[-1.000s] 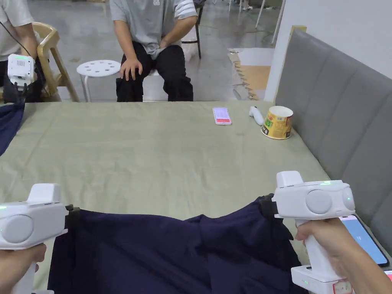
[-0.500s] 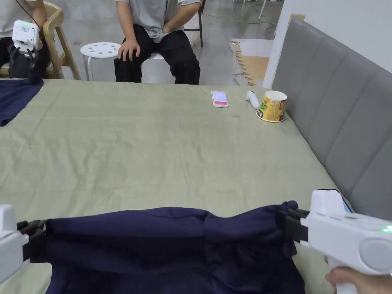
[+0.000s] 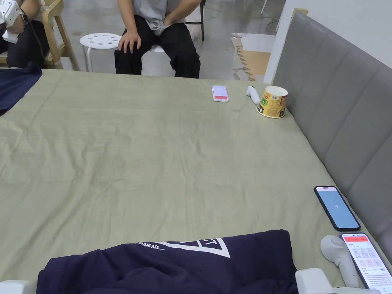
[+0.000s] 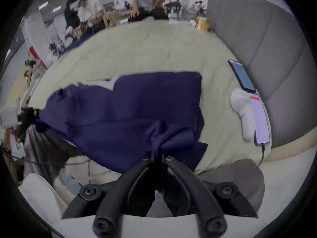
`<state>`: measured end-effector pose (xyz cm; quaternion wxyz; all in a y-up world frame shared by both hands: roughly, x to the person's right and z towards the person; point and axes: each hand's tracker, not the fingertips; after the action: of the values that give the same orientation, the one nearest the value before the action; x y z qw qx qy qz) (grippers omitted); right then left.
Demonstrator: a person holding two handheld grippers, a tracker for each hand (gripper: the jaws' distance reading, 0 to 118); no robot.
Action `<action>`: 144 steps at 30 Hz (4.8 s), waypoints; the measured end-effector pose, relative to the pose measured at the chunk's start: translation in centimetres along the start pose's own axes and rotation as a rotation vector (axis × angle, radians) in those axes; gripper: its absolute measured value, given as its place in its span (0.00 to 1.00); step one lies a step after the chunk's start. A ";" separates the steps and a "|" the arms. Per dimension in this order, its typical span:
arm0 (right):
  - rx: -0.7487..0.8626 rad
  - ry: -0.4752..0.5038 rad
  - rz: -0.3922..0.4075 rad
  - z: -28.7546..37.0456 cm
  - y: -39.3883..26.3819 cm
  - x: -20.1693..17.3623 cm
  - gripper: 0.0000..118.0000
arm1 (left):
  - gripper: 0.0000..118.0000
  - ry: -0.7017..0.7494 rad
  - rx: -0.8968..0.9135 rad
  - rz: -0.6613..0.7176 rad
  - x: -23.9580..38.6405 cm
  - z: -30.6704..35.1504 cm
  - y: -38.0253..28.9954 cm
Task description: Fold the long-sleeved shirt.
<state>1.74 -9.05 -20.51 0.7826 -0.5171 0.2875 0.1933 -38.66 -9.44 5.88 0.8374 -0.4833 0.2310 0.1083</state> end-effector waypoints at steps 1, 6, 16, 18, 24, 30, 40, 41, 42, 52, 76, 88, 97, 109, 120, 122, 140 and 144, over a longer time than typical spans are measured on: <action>-0.027 -0.007 0.040 -0.6 0.3 -0.4 0.05 | 0.10 0.013 -0.012 -0.017 0.2 -0.4 0.2; -0.026 -0.047 0.065 -2.5 1.5 -1.5 0.05 | 0.16 0.012 -0.011 0.010 0.7 -1.4 0.6; 0.251 -0.040 -0.092 5.6 3.2 0.5 0.79 | 0.92 -0.127 0.145 0.088 -0.2 4.7 3.5; 0.327 -0.055 -0.071 7.1 3.8 0.0 0.46 | 0.75 -0.108 0.208 0.061 0.3 6.0 4.5; 0.358 -0.032 -0.040 8.0 5.4 -1.2 0.00 | 0.04 -0.145 0.317 0.109 1.1 8.1 6.2; 0.358 0.006 -0.025 7.9 5.2 -2.1 0.00 | 0.63 -0.232 0.231 0.243 -2.7 6.4 5.6; 0.322 0.061 -0.008 7.2 5.2 -3.2 0.00 | 0.88 -0.546 0.009 0.662 -14.1 -2.9 1.0; 0.321 0.067 -0.008 7.1 5.2 -3.3 0.00 | 0.88 -0.623 -0.020 0.707 -14.5 -3.4 0.9; 0.319 0.072 -0.006 7.0 5.3 -3.5 0.00 | 0.88 -0.684 -0.050 0.759 -14.9 -4.8 0.5; 0.317 0.078 -0.001 7.3 5.2 -4.0 0.00 | 0.93 -0.980 -0.287 0.806 -8.5 -10.8 0.4; 0.336 0.044 -0.037 8.6 4.2 -2.4 0.00 | 0.15 -0.613 0.013 0.678 -11.0 -6.5 5.5; 0.339 0.071 -0.029 7.9 4.3 -3.0 0.00 | 0.15 -0.386 0.077 0.741 -17.7 -2.0 4.9; 0.343 0.075 -0.044 7.6 4.2 -3.1 0.00 | 0.15 -0.742 0.114 0.465 -6.8 3.3 10.0; 0.344 0.043 -0.106 8.7 1.8 -0.3 0.00 | 0.48 -0.848 -0.201 0.259 12.7 -5.4 12.2; 0.336 -0.002 -0.170 9.6 0.0 2.0 0.00 | 0.87 -1.064 -0.128 0.279 14.0 -5.7 12.5; 0.334 -0.005 -0.170 9.4 0.1 2.0 0.00 | 0.87 -1.047 -0.042 0.287 11.8 -3.4 13.1; 0.327 0.073 -0.103 8.1 1.6 -1.1 0.00 | 0.07 -0.881 -0.205 0.139 17.5 -5.6 8.1; 0.330 0.050 -0.135 9.1 0.5 -0.2 0.00 | 0.07 -0.861 -0.315 0.170 22.4 -9.5 7.5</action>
<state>3.53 -0.46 -18.01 0.8606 -0.4045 0.2995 0.0776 -24.91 -14.78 -14.85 0.7618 -0.4949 -0.1183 0.4010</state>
